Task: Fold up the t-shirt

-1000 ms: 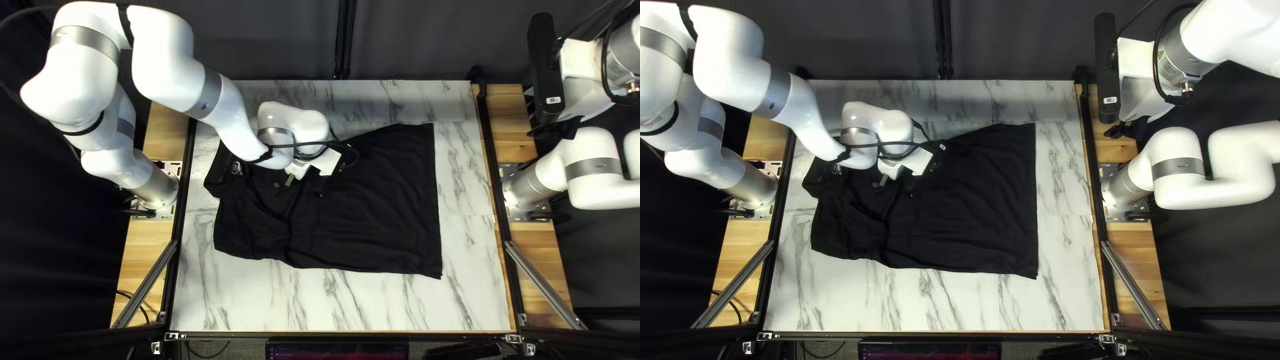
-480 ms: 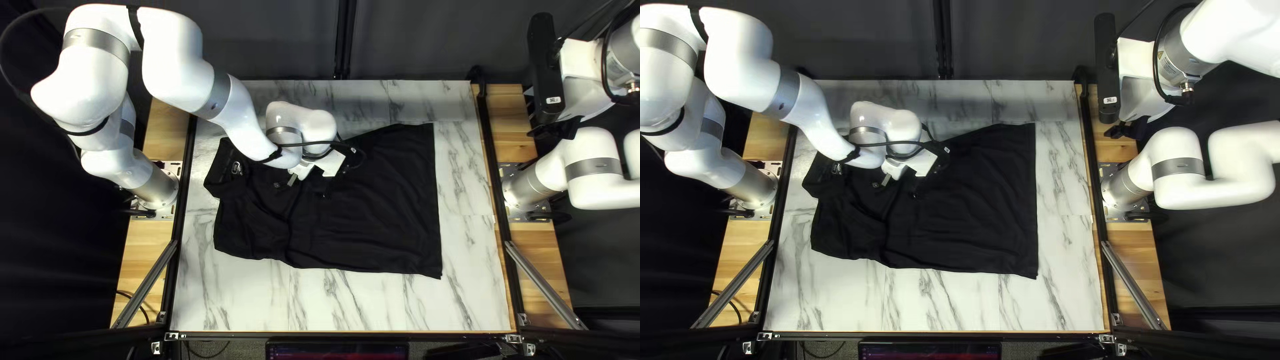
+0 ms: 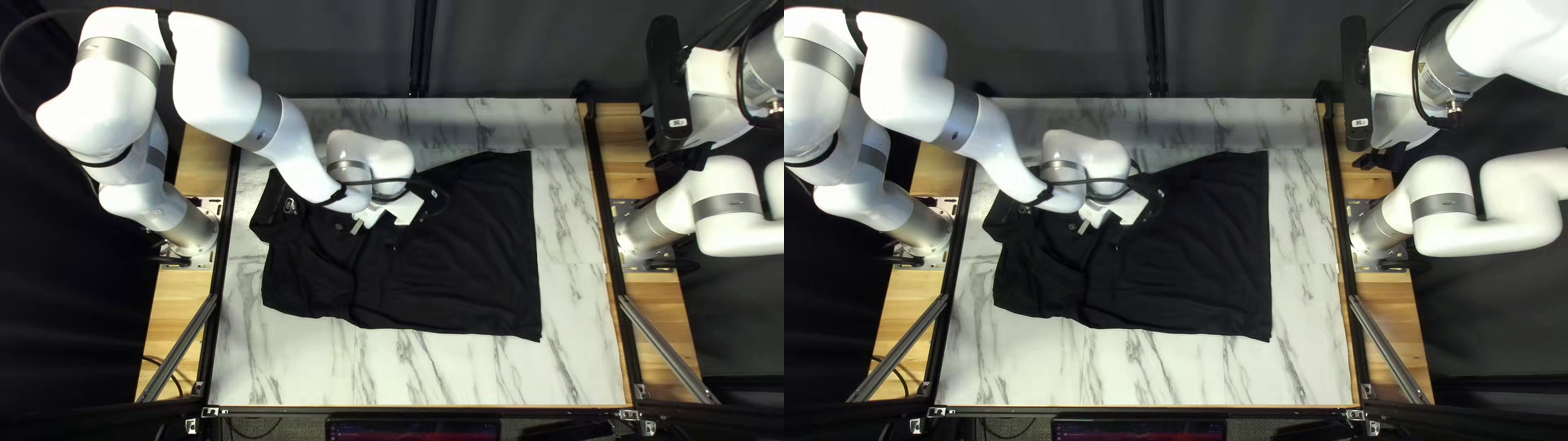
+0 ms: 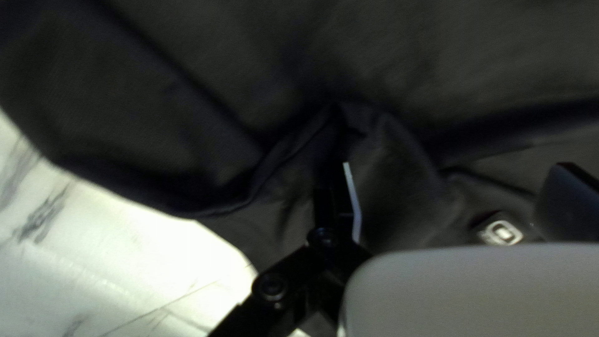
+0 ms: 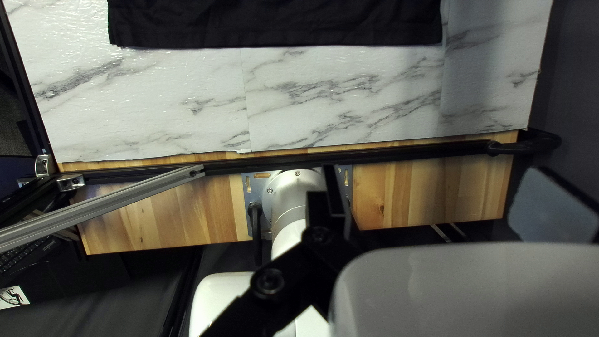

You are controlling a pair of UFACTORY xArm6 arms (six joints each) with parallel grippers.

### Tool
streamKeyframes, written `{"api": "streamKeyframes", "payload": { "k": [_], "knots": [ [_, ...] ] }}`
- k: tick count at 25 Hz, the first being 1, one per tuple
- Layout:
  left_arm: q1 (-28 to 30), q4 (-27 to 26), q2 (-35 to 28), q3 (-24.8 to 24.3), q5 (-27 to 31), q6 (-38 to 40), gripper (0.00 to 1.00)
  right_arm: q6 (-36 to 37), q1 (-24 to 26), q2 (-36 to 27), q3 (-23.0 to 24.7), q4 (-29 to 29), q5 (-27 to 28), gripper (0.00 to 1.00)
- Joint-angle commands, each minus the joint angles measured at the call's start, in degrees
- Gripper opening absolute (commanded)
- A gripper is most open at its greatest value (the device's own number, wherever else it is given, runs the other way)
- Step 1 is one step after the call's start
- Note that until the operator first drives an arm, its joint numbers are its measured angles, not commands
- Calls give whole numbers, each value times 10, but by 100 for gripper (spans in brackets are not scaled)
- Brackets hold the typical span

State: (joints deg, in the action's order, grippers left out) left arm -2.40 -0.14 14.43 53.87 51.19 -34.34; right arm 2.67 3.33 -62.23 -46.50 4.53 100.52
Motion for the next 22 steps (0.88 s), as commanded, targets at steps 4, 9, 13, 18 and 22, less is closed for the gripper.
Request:
{"api": "streamKeyframes", "payload": {
  "k": [4, 9, 13, 18, 22],
  "knots": [
    [17, -15, -20, 5, 4, -7, 100, 0, 0, 0, 0, 0, 0, 100],
    [-6, 21, -36, -8, -7, 18, 100, 0, 0, 0, 0, 0, 0, 100],
    [-24, 35, -17, -16, -33, 22, 100, 0, 0, 0, 0, 0, 0, 100],
    [-38, 45, -6, -25, -53, 25, 100, 0, 0, 0, 0, 0, 0, 100],
    [-38, 45, -1, -25, -54, 23, 100, 0, 0, 0, 0, 0, 0, 100]
  ]
}}
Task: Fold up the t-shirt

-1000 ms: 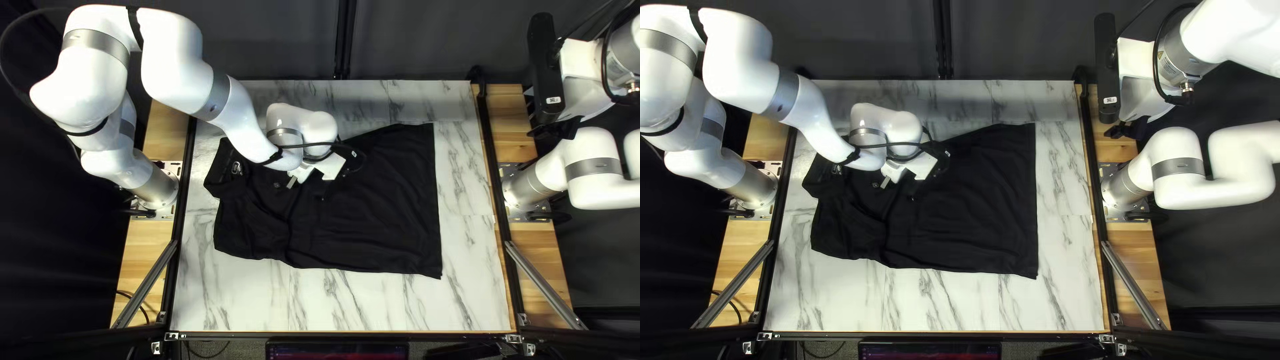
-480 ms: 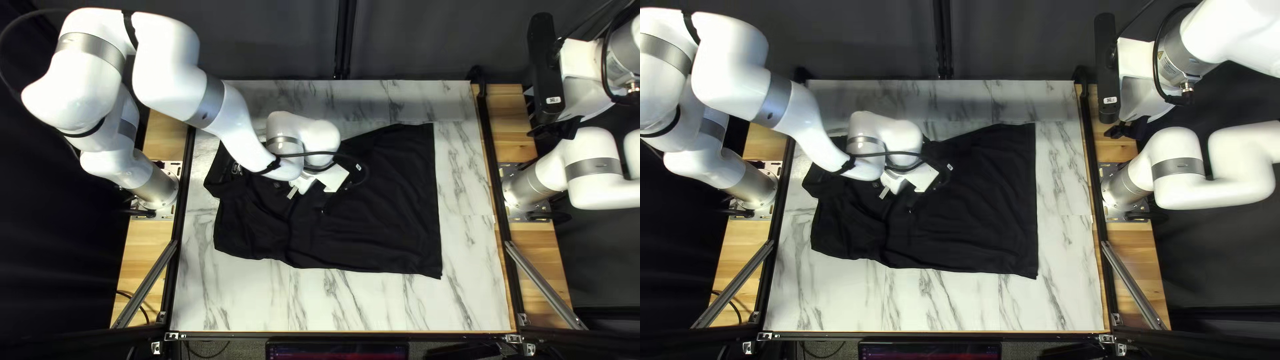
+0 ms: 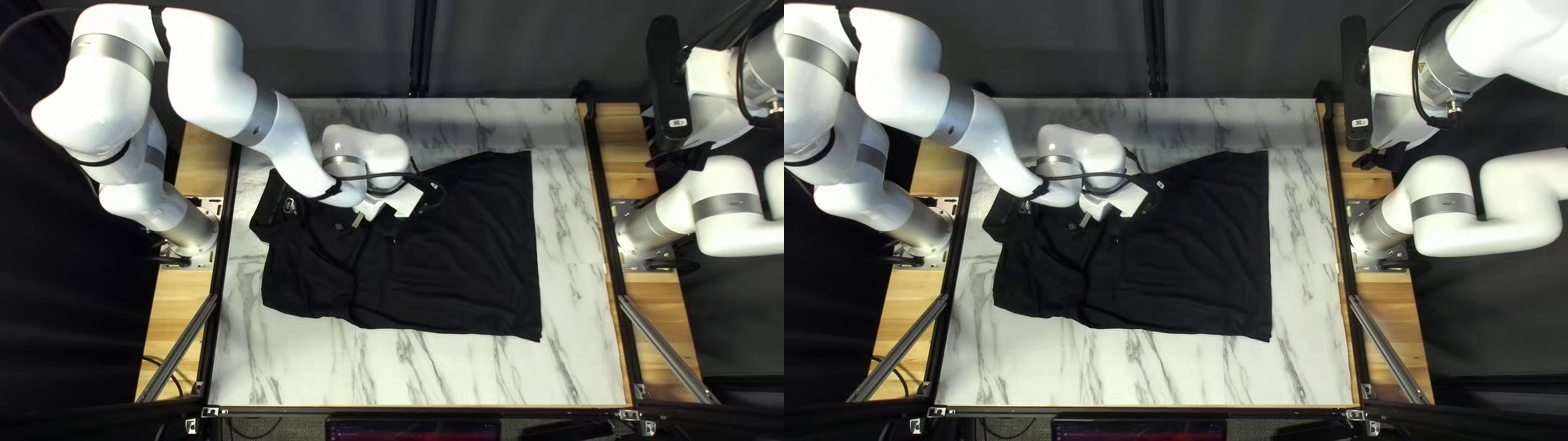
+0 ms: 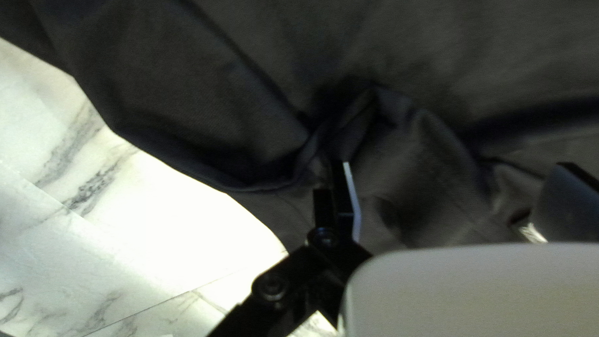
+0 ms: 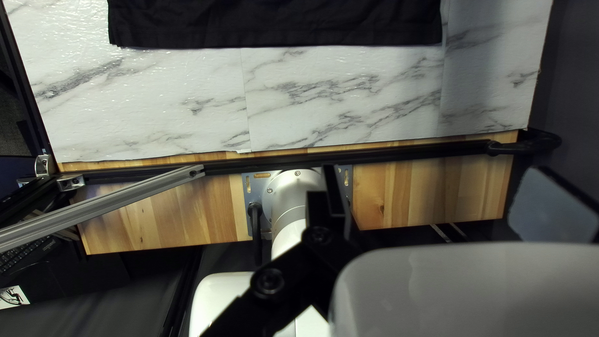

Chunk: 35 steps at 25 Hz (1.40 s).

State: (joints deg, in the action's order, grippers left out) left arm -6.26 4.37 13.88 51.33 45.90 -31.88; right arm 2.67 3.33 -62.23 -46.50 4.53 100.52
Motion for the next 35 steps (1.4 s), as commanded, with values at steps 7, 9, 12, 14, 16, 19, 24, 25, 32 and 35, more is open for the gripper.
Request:
{"api": "streamKeyframes", "payload": {
  "k": [7, 9, 12, 14, 16, 19, 24, 25, 32, 35],
  "knots": [
    [25, -21, 17, 16, 23, -28, 100, 0, 0, 0, 0, 0, 0, 100],
    [34, -28, 17, 21, 34, -36, 100, 0, 0, 0, 0, 0, 0, 100],
    [49, -38, 12, 32, 52, -43, 100, 0, 0, 0, 0, 0, 0, 100],
    [58, -46, 12, 41, 62, -49, 100, 0, 0, 0, 0, 0, 0, 100],
    [65, -55, 11, 48, 69, -60, 100, 0, 0, 0, 0, 0, 0, 100],
    [68, -67, -5, 48, 73, -74, 100, 0, 0, 0, 0, 0, 0, 100],
    [41, -45, -47, 13, 52, -43, 100, 0, 0, 0, 0, 0, 0, 100],
    [31, -38, -49, 6, 47, -35, 100, 0, 0, 0, 0, 0, 0, 100],
    [-8, -34, -10, 21, 36, -3, 100, 0, 0, 0, 0, 0, 0, 100],
    [-13, -43, 0, 40, 51, 3, 100, 0, 0, 0, 0, 0, 0, 100]
  ]
}}
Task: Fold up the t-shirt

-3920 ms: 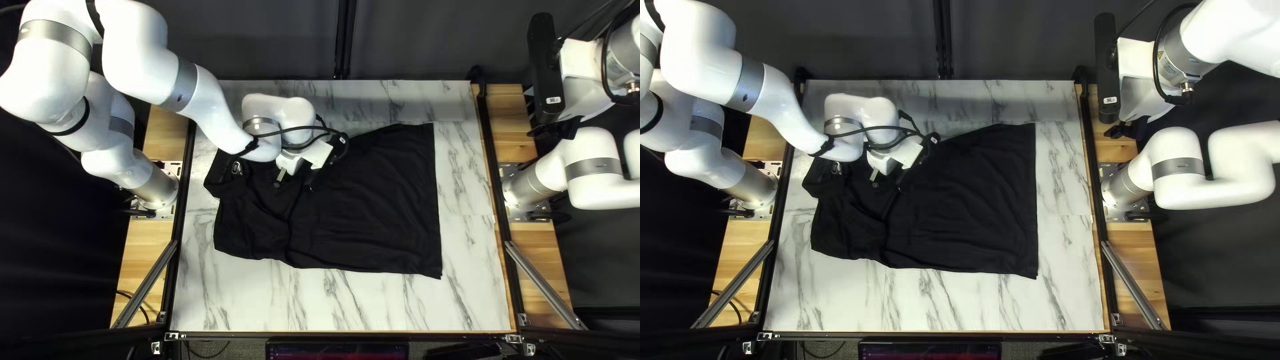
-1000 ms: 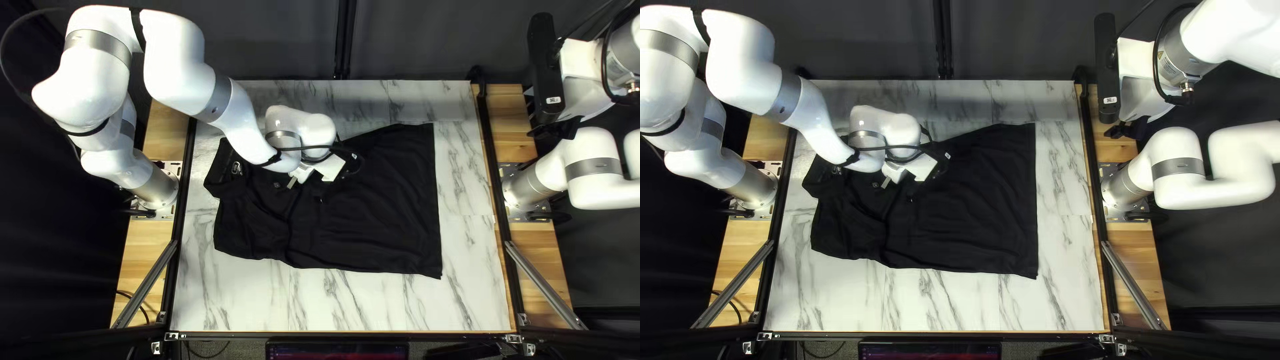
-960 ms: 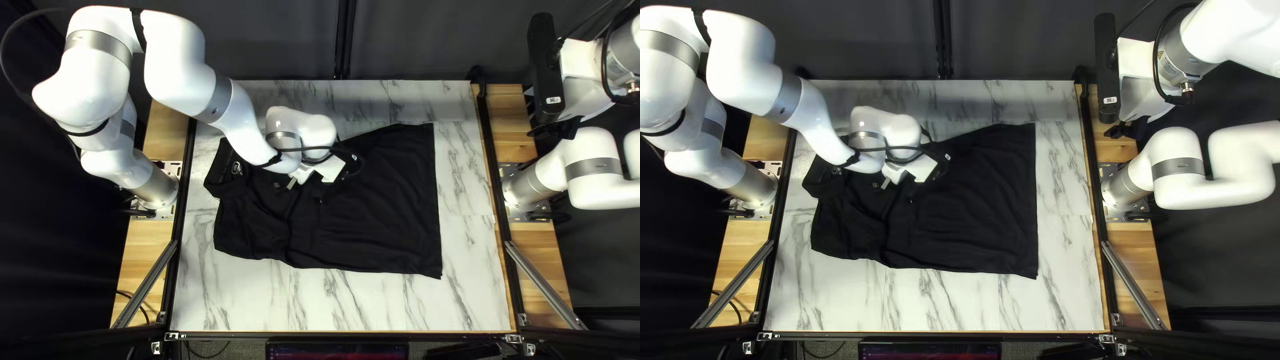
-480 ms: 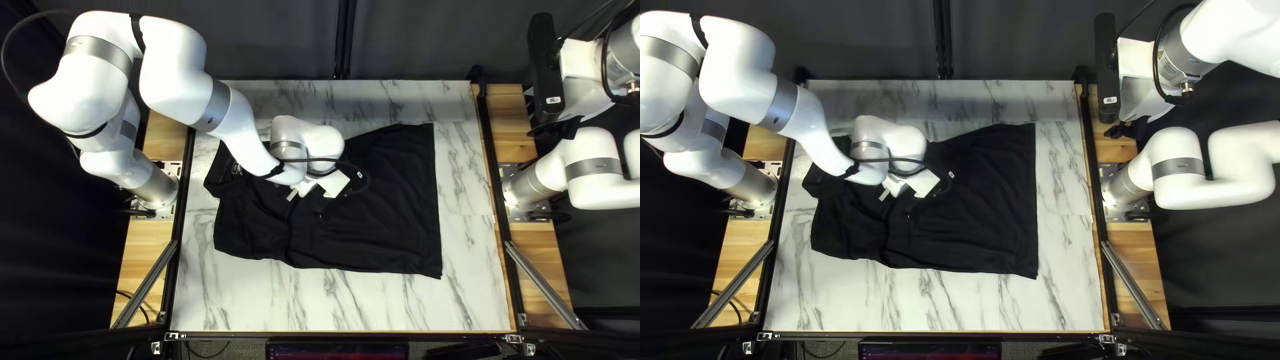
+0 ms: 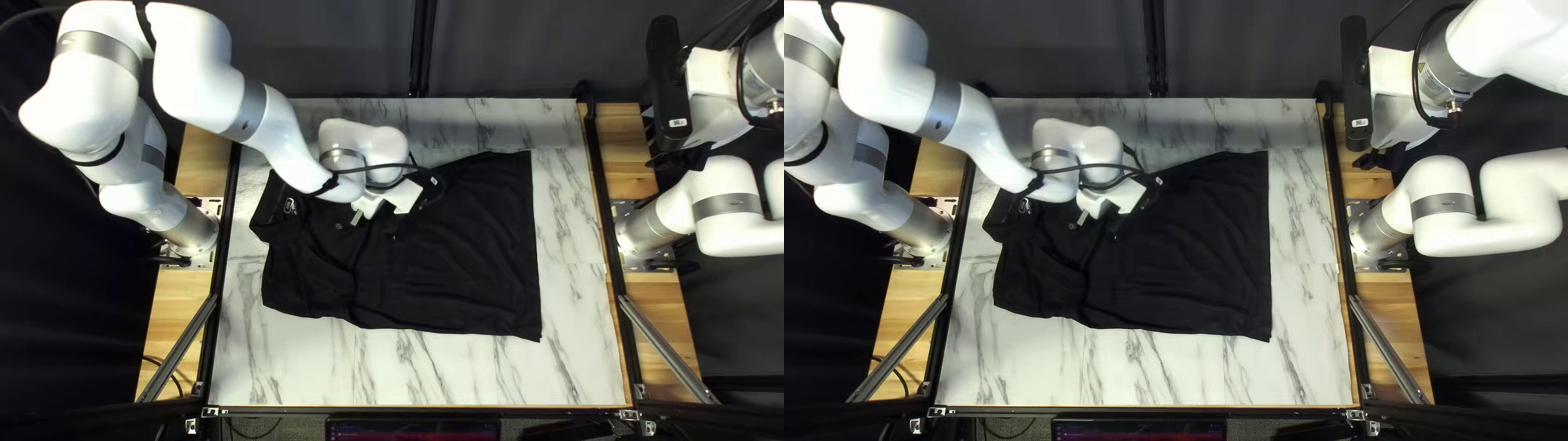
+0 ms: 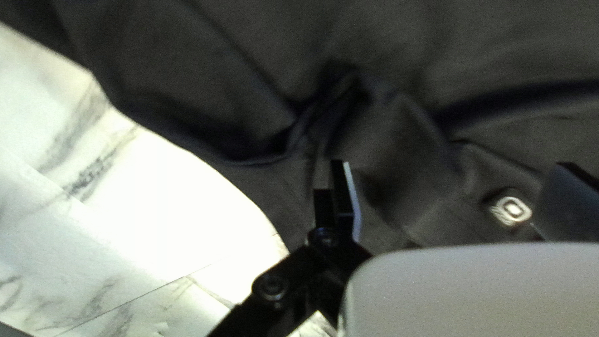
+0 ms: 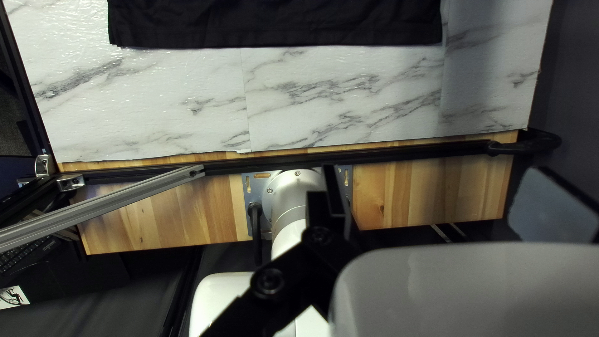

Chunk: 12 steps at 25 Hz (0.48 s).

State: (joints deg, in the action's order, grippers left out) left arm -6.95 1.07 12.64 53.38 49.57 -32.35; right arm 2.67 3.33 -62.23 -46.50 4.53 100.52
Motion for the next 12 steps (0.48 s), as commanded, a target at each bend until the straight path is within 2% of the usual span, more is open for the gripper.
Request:
{"api": "streamKeyframes", "payload": {
  "k": [1, 7, 12],
  "knots": [
    [-7, -15, 16, 25, 21, 4, 100, 0, 0, 0, 0, 0, 0, 100],
    [-18, -51, 45, 60, 55, -52, 100, 0, 0, 0, 0, 0, 0, 100],
    [-24, -64, 55, 68, 65, -74, 100, 0, 0, 0, 0, 0, 0, 100]
  ]
}}
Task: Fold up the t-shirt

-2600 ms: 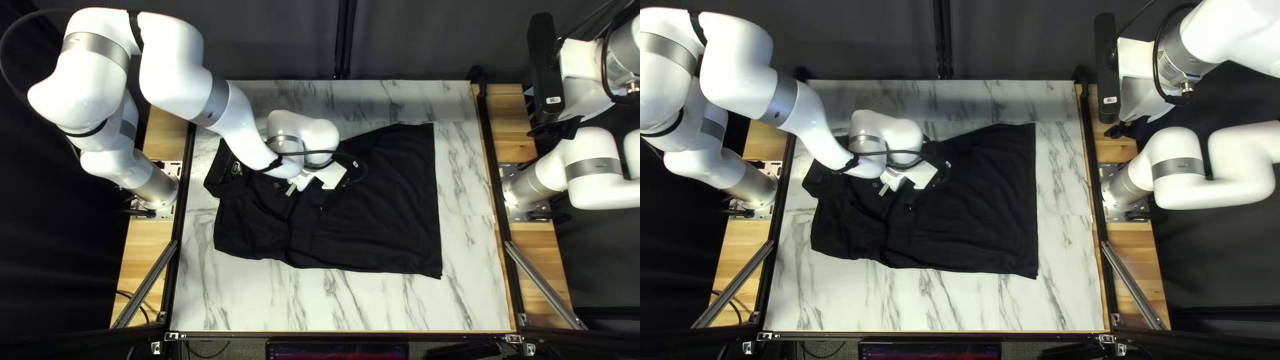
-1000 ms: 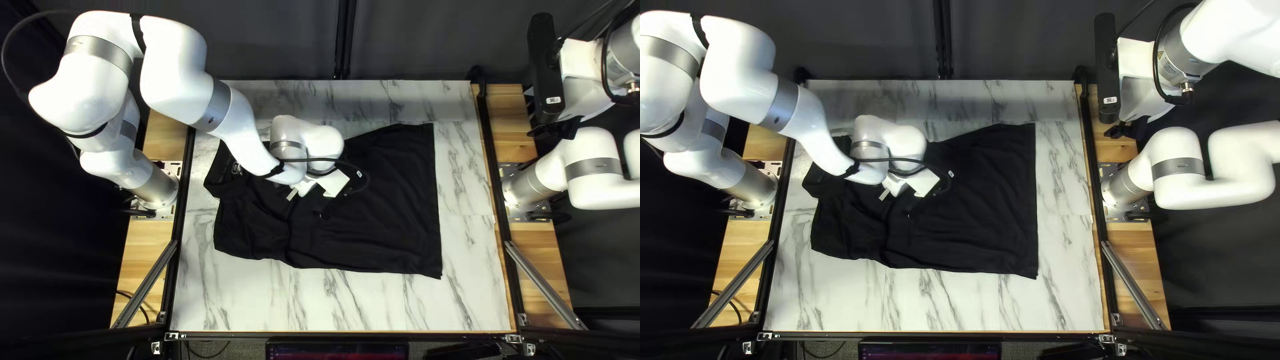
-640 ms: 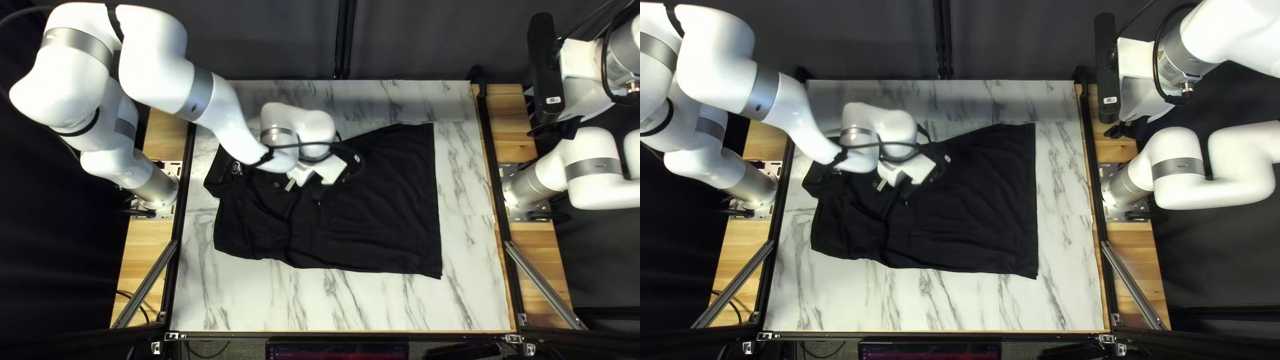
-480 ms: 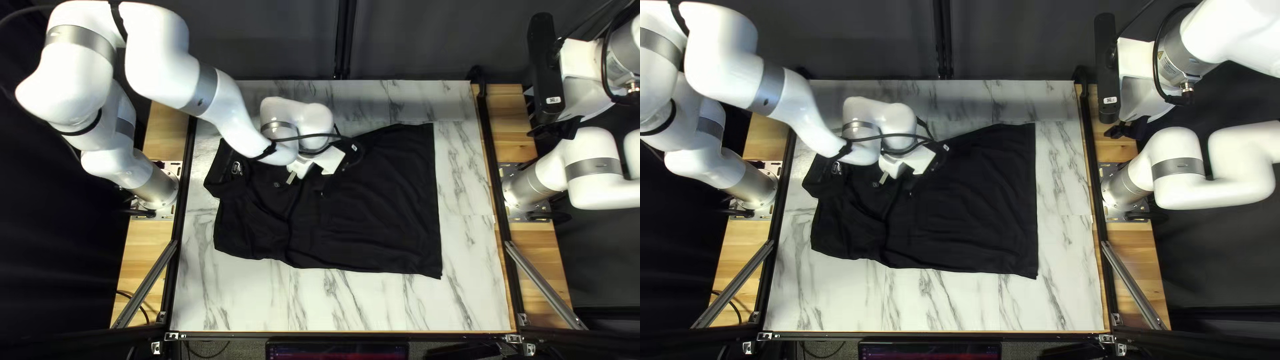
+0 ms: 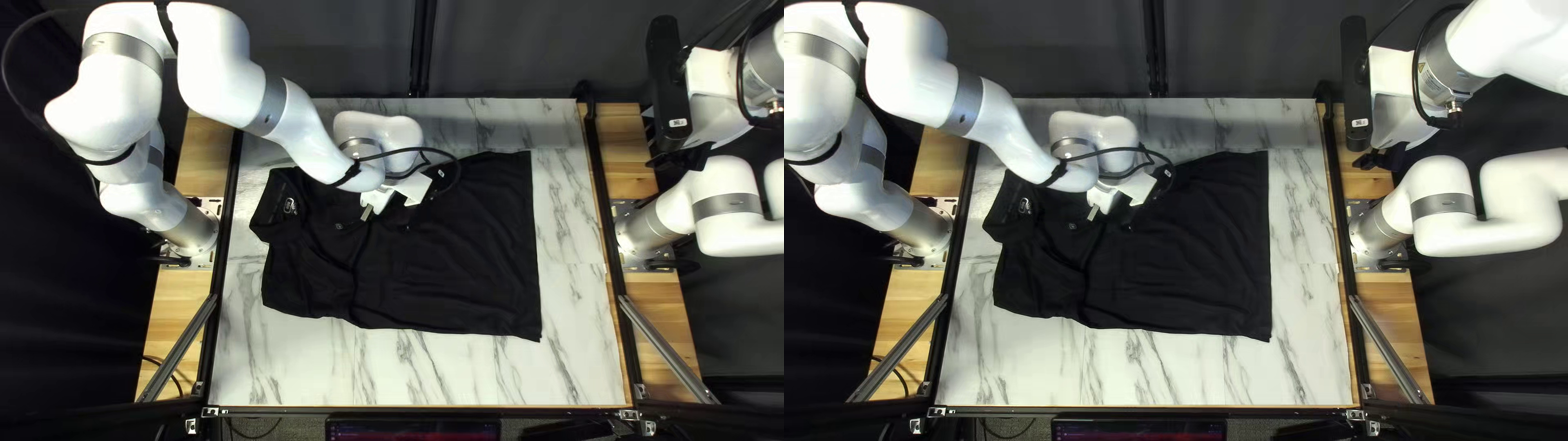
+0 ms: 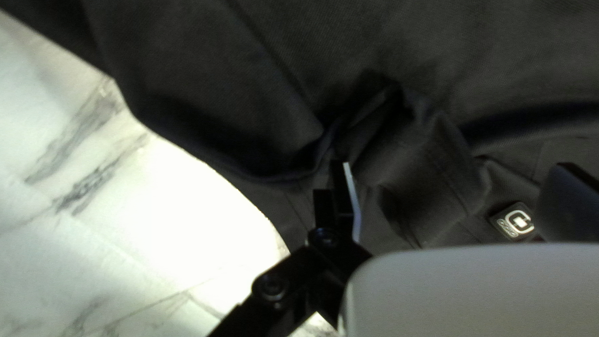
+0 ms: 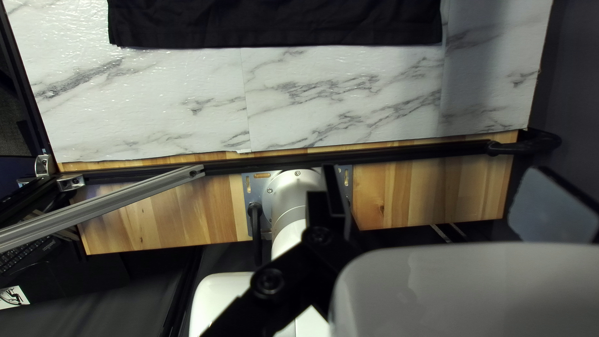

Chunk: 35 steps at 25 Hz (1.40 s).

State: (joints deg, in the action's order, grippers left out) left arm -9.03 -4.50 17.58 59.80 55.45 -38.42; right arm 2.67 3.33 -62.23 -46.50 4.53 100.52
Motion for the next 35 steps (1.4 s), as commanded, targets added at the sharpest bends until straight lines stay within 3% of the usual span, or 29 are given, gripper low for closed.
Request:
{"api": "streamKeyframes", "payload": {
  "k": [1, 3, 4, 6, 7, 8, 9, 10, 11, 20, 26, 28, 29, 30, 35],
  "knots": [
    [-4, -10, 6, 4, 7, -15, 100, 0, 0, 0, 0, 0, 0, 100],
    [-7, -12, 9, 5, 7, -21, 97, 0, 0, 0, 0, 0, 0, 100],
    [-8, -13, 10, 5, 8, -23, 88, 0, 0, 0, 0, 0, 0, 100],
    [-10, -14, 10, 5, 9, -26, 69, 0, 0, 0, 0, 0, 0, 100],
    [-10, -15, 10, 5, 10, -28, 34, 0, 0, 0, 0, 0, 0, 100],
    [-10, -16, 10, 6, 12, -30, 24, 0, 0, 0, 0, 0, 0, 100],
    [-10, -17, 11, 7, 13, -31, 24, 0, 0, 0, 0, 0, 0, 100],
    [-10, -18, 12, 8, 14, -33, 9, 0, 0, 0, 0, 0, 0, 100],
    [-10, -19, 12, 9, 15, -35, 7, 0, 0, 0, 0, 0, 0, 100],
    [-11, -19, 13, 17, 22, -42, 8, 0, 0, 0, 0, 0, 0, 100],
    [-2, -15, -3, 13, 28, -33, 21, 0, 0, 0, 0, 0, 0, 100],
    [3, -15, -9, 12, 31, -29, 64, 0, 0, 0, 0, 0, 0, 100],
    [5, -14, -12, 12, 32, -27, 77, 0, 0, 0, 0, 0, 0, 100],
    [6, -13, -14, 11, 33, -25, 100, 0, 0, 0, 0, 0, 0, 100],
    [7, -9, -21, 12, 37, -14, 100, 0, 0, 0, 0, 0, 0, 100]
  ]
}}
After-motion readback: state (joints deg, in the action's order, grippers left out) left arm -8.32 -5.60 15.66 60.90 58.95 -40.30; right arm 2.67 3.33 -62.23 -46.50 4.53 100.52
